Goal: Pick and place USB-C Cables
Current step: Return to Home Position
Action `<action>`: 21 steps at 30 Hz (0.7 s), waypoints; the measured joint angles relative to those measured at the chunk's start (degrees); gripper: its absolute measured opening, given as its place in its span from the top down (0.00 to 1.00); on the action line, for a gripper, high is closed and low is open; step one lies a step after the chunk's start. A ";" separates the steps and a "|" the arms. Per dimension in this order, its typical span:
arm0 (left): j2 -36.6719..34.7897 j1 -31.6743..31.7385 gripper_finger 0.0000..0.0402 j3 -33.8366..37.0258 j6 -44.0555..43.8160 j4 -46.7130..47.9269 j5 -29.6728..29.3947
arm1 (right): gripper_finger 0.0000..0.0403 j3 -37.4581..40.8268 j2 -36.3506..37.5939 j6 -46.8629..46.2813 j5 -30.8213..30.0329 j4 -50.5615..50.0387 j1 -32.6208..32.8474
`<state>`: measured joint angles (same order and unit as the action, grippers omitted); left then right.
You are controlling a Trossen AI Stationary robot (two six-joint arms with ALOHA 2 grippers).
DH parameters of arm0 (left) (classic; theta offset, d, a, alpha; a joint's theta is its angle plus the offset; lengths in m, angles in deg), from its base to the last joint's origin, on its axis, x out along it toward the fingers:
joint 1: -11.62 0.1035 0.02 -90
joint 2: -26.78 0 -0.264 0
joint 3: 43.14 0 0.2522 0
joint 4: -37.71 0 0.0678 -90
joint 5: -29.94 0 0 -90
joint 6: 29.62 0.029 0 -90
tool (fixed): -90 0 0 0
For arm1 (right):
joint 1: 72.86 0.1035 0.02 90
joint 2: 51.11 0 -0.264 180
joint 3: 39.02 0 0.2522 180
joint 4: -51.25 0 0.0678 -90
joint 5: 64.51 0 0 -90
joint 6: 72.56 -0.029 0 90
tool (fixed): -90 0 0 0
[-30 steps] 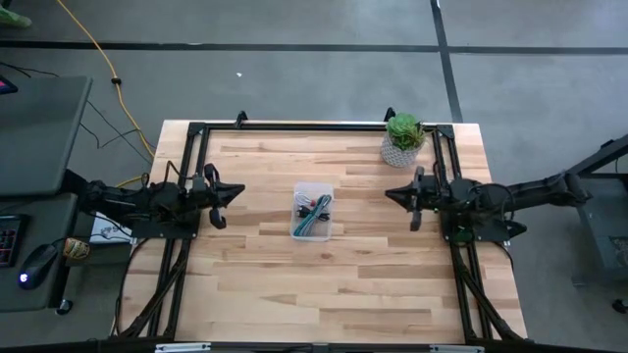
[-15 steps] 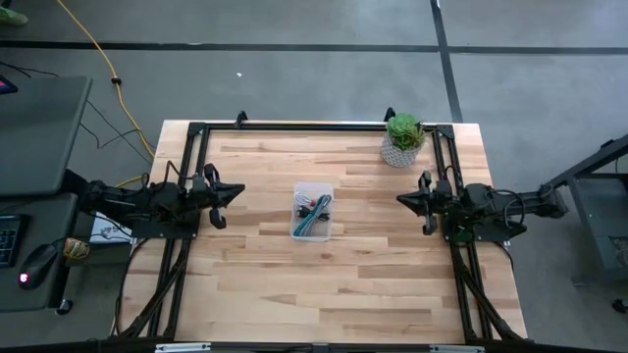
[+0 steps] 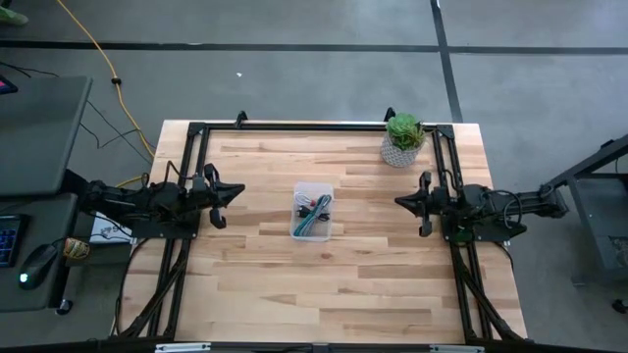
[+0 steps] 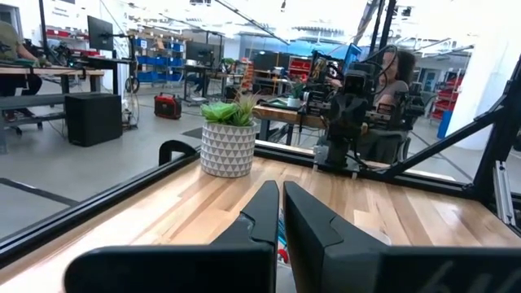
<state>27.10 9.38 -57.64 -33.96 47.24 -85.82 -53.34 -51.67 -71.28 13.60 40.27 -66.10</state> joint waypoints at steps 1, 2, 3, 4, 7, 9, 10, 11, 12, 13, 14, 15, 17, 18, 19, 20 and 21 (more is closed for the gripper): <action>0.02 0.02 0.99 0.00 0.00 0.00 0.00 | 1.00 0.01 0.00 1.27 0.01 0.00 0.00; 0.01 0.01 0.99 0.00 0.01 0.00 0.00 | 1.00 0.02 0.00 2.00 0.01 0.00 0.00; 0.02 0.01 0.99 0.00 0.02 0.00 0.00 | 1.00 0.02 0.00 2.23 0.01 0.00 0.00; 0.02 0.01 0.99 0.00 0.01 0.00 0.00 | 1.00 0.02 0.00 2.12 0.01 0.00 0.00; 0.02 0.02 0.99 0.00 0.00 0.00 0.00 | 1.00 0.02 0.00 0.26 0.03 0.00 0.00; 0.02 0.00 0.99 0.00 0.00 0.00 0.00 | 1.00 0.02 0.00 -1.22 0.05 0.00 0.00; 0.02 0.00 0.99 0.00 0.00 0.00 0.00 | 1.00 0.02 0.00 -1.69 0.05 0.00 0.00; 0.02 0.00 0.99 0.00 0.00 0.00 0.00 | 1.00 0.02 0.00 -2.41 0.05 0.00 0.00; 0.02 0.00 0.99 0.00 0.00 0.00 0.00 | 1.00 0.02 0.00 -2.77 0.06 0.00 0.00; 0.02 0.00 0.99 0.00 0.00 0.00 0.02 | 1.00 0.03 0.00 -2.77 0.07 0.00 0.00; 0.02 0.00 0.99 0.00 0.01 0.00 0.02 | 1.00 0.03 0.00 -2.62 0.06 0.00 0.00; 0.02 0.01 0.99 0.00 0.00 0.00 0.02 | 1.00 0.04 0.00 -2.49 0.08 0.00 0.00; 0.02 0.00 0.99 0.00 0.00 0.00 0.02 | 1.00 0.04 0.00 -2.58 0.07 0.00 0.00; 0.02 0.01 0.99 0.00 0.01 0.00 0.02 | 1.00 0.04 0.00 -2.76 0.05 0.00 0.00; 0.02 0.00 0.99 0.00 0.00 0.00 0.02 | 1.00 0.04 0.00 -2.75 0.07 0.00 0.00; 0.02 0.00 0.99 0.00 0.01 0.00 0.02 | 1.00 0.04 -0.01 -2.77 0.05 0.00 0.00; 0.02 0.02 0.99 0.00 0.00 0.00 0.02 | 1.00 0.04 -0.02 -2.75 0.06 0.00 0.00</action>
<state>27.12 9.39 -57.64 -33.96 47.24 -85.80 -53.30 -51.69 -74.04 13.66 40.27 -66.10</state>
